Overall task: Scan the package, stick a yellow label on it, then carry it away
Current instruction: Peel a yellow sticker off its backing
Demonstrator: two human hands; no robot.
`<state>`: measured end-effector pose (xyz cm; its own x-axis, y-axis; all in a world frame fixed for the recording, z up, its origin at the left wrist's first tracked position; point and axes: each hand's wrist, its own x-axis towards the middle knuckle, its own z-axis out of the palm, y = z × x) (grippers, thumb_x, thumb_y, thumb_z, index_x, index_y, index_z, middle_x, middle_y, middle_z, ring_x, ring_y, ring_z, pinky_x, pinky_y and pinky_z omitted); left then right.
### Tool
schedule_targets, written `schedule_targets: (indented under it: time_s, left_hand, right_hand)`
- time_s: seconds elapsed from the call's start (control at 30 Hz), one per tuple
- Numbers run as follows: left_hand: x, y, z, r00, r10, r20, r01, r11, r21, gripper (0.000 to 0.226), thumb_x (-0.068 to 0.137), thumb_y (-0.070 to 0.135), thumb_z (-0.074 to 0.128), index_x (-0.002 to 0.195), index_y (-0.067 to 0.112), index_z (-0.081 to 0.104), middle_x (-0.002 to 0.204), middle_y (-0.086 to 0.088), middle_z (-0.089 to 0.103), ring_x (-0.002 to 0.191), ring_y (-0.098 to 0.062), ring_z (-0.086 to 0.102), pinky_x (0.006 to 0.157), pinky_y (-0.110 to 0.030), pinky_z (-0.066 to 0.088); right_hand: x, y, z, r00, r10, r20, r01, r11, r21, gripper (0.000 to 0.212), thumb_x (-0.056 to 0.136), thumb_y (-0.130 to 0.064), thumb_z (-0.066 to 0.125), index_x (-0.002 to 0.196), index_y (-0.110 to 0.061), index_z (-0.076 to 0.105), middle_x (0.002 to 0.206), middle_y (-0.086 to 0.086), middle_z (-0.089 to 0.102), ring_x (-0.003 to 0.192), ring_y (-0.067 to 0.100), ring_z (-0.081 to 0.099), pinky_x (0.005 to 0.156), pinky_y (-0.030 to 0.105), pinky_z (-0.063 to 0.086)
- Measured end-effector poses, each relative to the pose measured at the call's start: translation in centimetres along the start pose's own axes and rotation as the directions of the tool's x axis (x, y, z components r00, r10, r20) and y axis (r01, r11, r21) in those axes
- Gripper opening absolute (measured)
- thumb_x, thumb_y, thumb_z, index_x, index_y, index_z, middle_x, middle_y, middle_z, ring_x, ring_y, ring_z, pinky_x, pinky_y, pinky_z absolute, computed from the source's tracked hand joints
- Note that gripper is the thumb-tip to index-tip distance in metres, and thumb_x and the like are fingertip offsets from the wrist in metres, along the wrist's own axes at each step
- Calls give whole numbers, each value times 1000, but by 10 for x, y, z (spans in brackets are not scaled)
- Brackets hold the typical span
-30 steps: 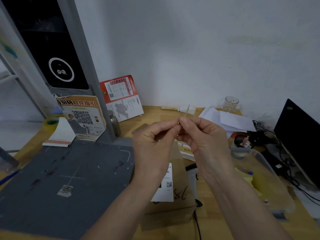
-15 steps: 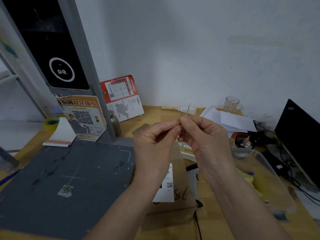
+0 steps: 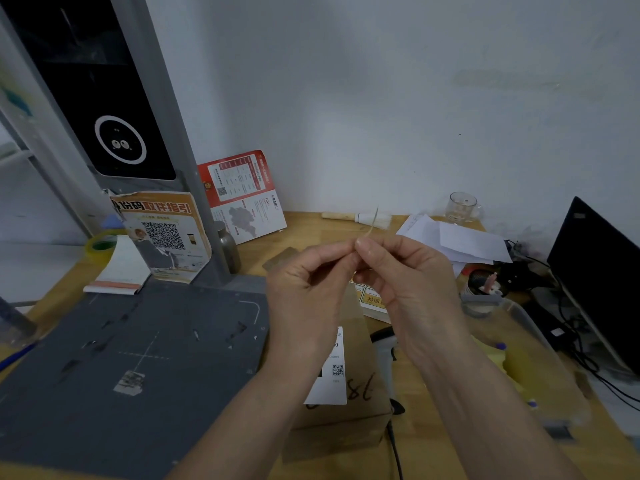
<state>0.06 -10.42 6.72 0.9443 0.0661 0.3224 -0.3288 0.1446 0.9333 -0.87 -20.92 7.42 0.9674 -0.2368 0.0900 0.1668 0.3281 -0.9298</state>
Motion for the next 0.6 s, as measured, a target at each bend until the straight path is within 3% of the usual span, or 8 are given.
schedule_targets:
  time_s: [0.23,0.33,0.47,0.6]
  left_hand:
    - [0,-1,0,1000,-15,-7,15,1000,0,17,76,1,72,90,11,76,81,5,76,77,-4,71,66,-11,52]
    - [1,1,0,1000,-22,13,22,1000,-9,18,79,-2,68,89,12,75,75,12,75,75,0,69,65,-8,51]
    - [3,1,-1,999,-38,23,37,998,42,17,84,2,65,87,17,73,75,12,73,74,7,65,67,-6,48]
    - [3,-2,-4,998,-30,58,19,983,181,14,87,8,63,91,17,73,83,9,71,78,5,63,69,-6,47]
  right_hand:
    - [-1,0,-1,1000,1,31,-1,1000,-4,2,75,-7,70,75,-8,72,73,11,69,72,23,63,70,32,53]
    - [-2,-2,-1,1000,-27,10,27,999,-39,15,80,3,65,76,-10,70,73,8,68,69,19,62,66,30,51]
    - [-2,-5,0,978,-200,-52,169,918,-360,15,78,-6,71,86,-18,68,70,-1,59,63,8,53,57,20,46]
    - [0,-5,-2,954,-300,1,213,676,-706,15,77,-21,72,80,-35,66,78,-14,46,70,-2,47,62,7,37]
